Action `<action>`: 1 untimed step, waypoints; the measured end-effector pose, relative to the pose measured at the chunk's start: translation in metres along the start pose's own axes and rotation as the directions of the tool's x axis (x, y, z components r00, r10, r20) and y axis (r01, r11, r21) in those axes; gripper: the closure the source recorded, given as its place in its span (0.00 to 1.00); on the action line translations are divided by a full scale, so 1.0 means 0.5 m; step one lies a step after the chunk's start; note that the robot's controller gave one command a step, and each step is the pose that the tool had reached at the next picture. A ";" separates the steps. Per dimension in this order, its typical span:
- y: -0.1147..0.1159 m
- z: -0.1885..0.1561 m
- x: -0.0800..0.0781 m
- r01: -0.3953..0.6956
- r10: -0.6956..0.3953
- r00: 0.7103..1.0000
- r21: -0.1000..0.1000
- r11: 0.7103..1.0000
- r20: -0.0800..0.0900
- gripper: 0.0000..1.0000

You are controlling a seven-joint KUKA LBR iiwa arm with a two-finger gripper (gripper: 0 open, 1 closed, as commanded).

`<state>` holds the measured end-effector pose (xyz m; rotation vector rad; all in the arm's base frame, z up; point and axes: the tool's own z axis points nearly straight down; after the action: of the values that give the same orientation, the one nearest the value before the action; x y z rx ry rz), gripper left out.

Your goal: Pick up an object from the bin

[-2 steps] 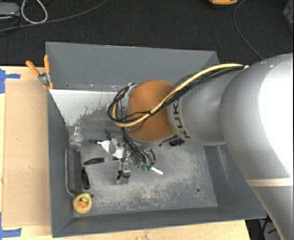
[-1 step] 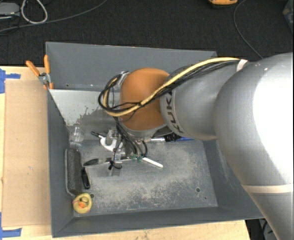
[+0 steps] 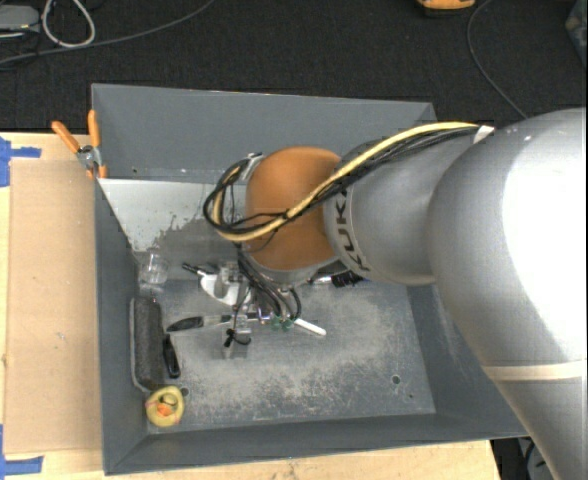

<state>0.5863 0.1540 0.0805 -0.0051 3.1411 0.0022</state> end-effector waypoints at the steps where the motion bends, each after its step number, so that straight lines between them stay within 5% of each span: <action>1: 0.016 0.022 -0.009 -0.090 0.090 0.996 -0.006 0.996 0.003 0.00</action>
Offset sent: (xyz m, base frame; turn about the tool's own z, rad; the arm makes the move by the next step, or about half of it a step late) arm 0.0009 0.0010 -0.0071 0.0106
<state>0.5906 0.1619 0.0694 0.1362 3.1354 0.0113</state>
